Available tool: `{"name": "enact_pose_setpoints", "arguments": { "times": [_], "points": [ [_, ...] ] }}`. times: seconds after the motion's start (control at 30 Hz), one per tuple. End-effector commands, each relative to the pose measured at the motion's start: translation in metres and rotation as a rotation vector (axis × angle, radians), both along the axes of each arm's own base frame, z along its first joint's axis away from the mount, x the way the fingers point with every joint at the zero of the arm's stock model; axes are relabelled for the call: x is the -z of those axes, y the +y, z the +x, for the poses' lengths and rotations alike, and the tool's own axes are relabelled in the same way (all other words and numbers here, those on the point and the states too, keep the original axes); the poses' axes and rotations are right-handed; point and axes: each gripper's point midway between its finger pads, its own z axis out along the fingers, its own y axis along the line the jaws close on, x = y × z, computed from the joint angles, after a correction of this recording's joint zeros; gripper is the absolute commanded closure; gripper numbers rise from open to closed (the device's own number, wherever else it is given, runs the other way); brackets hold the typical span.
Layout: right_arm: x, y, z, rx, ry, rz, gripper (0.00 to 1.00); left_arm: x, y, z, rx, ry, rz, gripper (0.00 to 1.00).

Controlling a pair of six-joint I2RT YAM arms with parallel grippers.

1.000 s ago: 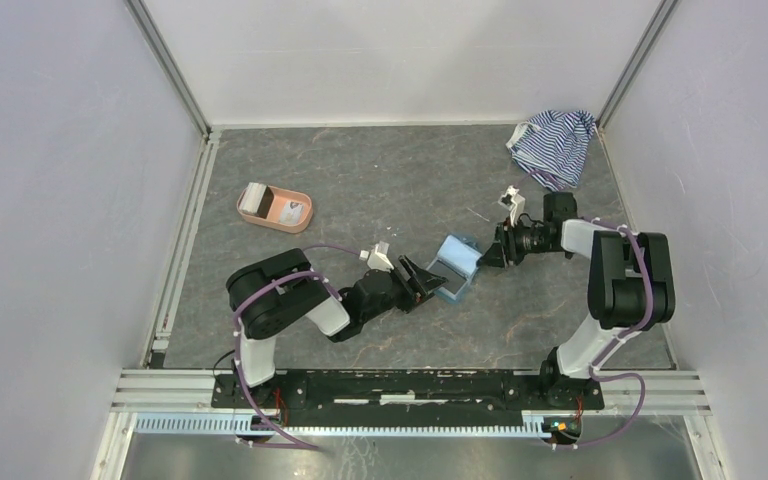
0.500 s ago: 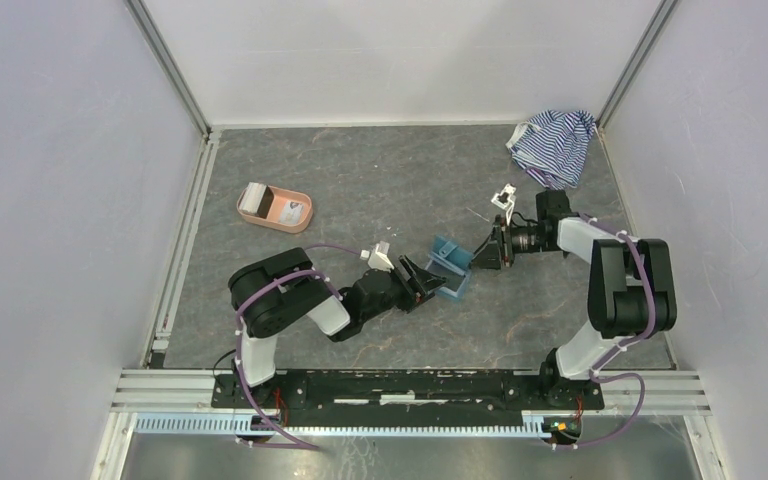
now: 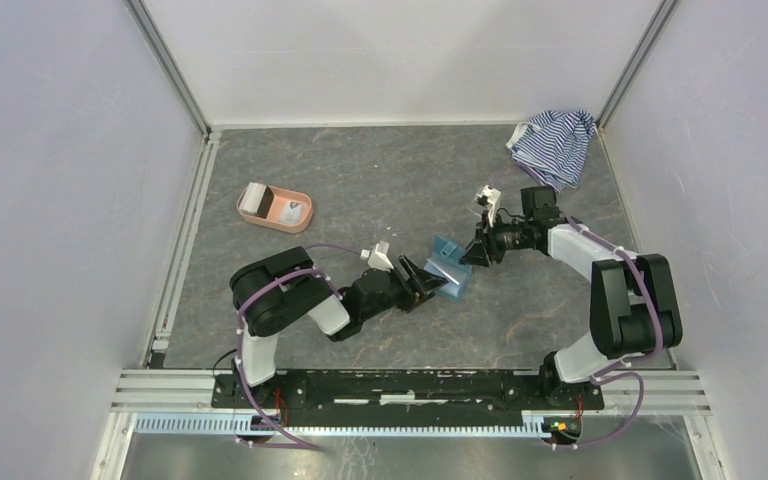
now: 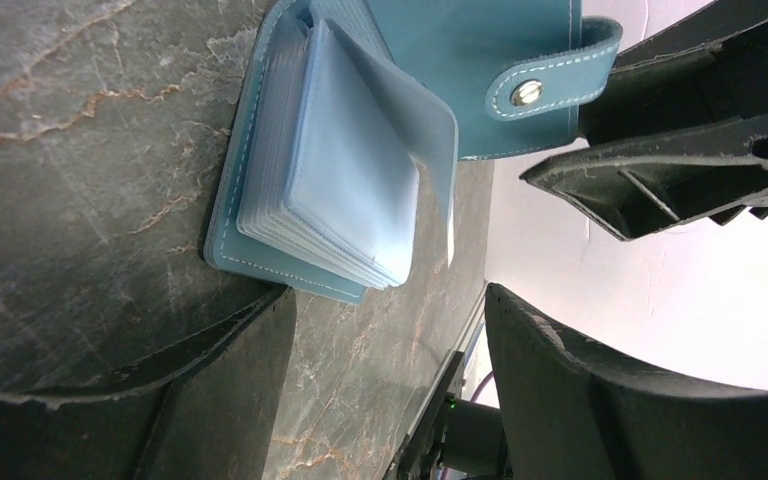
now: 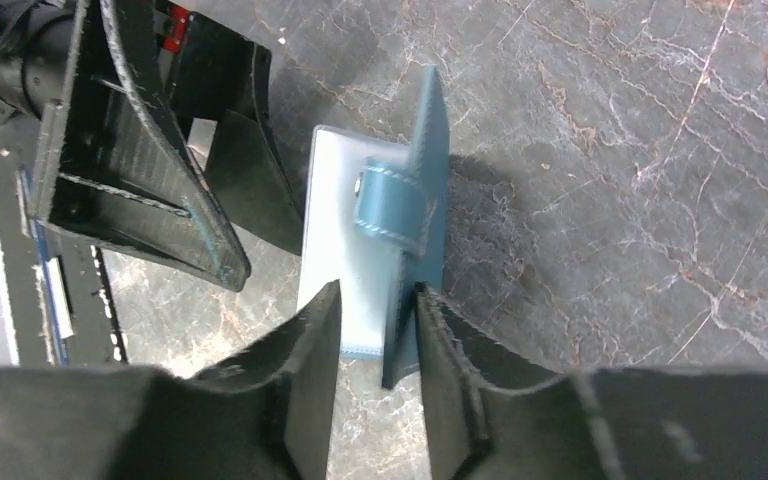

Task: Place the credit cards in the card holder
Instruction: Close the card holder at the center of the board.

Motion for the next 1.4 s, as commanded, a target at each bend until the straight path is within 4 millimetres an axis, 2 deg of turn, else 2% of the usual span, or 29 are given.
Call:
{"name": "enact_pose_setpoints", "arguments": {
  "times": [0.0,0.23,0.37,0.5,0.6,0.73,0.87,0.97,1.1,1.23,1.37],
  "points": [
    [-0.005,0.004,0.026,0.017,-0.099,-0.056,0.65,0.069,0.037,-0.018,0.013,0.077,0.235,0.22],
    [-0.005,0.008,0.021,-0.018,-0.165,-0.093,1.00,0.036,0.046,-0.015,0.002,-0.024,0.087,0.19],
    [-0.014,0.009,0.020,-0.006,-0.192,-0.087,1.00,0.021,0.057,-0.016,-0.016,-0.067,0.029,0.18],
    [-0.035,0.012,0.013,0.001,-0.225,-0.036,1.00,0.009,0.064,-0.017,-0.021,-0.110,0.008,0.17],
    [-0.051,0.014,0.007,0.011,-0.249,-0.001,1.00,0.000,0.063,-0.019,-0.002,-0.144,-0.022,0.16],
    [-0.067,0.014,0.002,0.032,-0.270,0.023,1.00,-0.023,0.052,-0.021,0.059,-0.245,-0.099,0.13],
    [-0.077,0.014,-0.002,0.021,-0.272,0.023,1.00,-0.037,0.053,-0.017,0.059,-0.352,-0.098,0.06],
    [-0.092,0.014,-0.005,0.014,-0.288,0.031,1.00,-0.059,0.056,-0.012,0.048,-0.487,-0.075,0.02],
    [-0.120,0.017,-0.008,0.006,-0.320,0.063,1.00,-0.092,0.056,-0.010,0.043,-0.613,-0.098,0.00],
    [-0.160,0.020,-0.008,0.007,-0.365,0.102,1.00,-0.110,0.041,-0.013,0.103,-0.649,-0.162,0.00],
    [-0.200,0.022,-0.007,0.018,-0.406,0.134,1.00,-0.142,0.030,-0.019,0.151,-0.723,-0.240,0.00]
  ]
}}
